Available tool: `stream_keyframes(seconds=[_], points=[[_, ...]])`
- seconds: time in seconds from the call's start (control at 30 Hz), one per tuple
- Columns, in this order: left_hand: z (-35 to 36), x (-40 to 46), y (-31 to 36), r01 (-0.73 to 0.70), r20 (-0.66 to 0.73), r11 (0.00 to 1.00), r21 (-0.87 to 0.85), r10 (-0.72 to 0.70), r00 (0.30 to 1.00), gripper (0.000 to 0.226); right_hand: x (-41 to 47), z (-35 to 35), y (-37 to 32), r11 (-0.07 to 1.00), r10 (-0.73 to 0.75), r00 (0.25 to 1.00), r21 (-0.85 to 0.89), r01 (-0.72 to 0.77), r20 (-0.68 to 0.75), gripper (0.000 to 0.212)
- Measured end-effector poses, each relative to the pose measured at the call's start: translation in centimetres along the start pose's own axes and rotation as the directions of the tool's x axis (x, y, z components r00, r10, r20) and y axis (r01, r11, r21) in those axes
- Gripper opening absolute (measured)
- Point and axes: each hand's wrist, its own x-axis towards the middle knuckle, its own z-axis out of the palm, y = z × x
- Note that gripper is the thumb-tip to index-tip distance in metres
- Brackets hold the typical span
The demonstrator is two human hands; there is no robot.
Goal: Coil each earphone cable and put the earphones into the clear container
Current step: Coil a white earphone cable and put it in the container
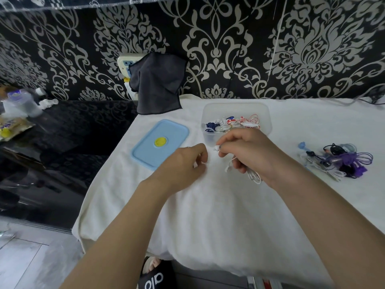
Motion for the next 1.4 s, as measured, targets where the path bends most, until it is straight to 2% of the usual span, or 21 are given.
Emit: stream_keyframes(seconds=[0.1, 0.17, 0.33, 0.5, 0.67, 1.1, 1.2, 1.4], points=[[-0.6, 0.0, 0.2, 0.041, -0.064, 0.986, -0.16, -0.051, 0.997, 0.011, 0.1, -0.2, 0.1, 1.0, 0.002, 1.0, -0.018, -0.002, -0.009, 0.01], [-0.4, -0.1, 0.6, 0.034, -0.054, 0.981, -0.192, -0.045, 0.998, 0.011, 0.1, -0.3, 0.3, 0.998, 0.008, 1.0, -0.063, -0.008, 0.002, 0.013], [1.7, -0.1, 1.6, -0.039, 0.095, 0.994, -0.105, 0.05, 0.994, 0.016, 0.2, -0.5, 0.7, 0.989, 0.006, 1.0, -0.147, -0.005, 0.007, 0.016], [1.6, 0.2, 1.8, -0.053, 0.076, 0.998, -0.03, 0.056, 0.996, 0.014, 0.5, -0.7, 1.1, 0.981, 0.014, 1.0, -0.196, -0.014, -0.002, 0.018], [0.5, -0.2, 1.4, -0.051, 0.017, 0.997, -0.056, 0.052, 0.999, 0.02, 0.4, -0.8, 0.9, 0.974, 0.003, 1.0, -0.225, -0.005, -0.01, 0.017], [-1.0, -1.1, 2.0, -0.055, -0.096, 0.962, -0.268, 0.03, 0.995, 0.014, -0.2, -0.2, 0.3, 0.992, -0.048, 0.998, -0.116, 0.052, 0.04, 0.013], [-1.3, -1.2, 2.2, -0.044, -0.106, 0.952, -0.303, 0.012, 0.994, 0.014, -0.4, -0.1, 0.1, 0.993, -0.052, 0.998, -0.101, 0.056, 0.047, 0.008], [-1.7, -1.3, 2.2, -0.029, -0.118, 0.934, -0.357, -0.014, 0.993, 0.015, -0.5, 0.0, -0.2, 0.993, -0.066, 0.997, -0.093, 0.069, 0.036, 0.011]])
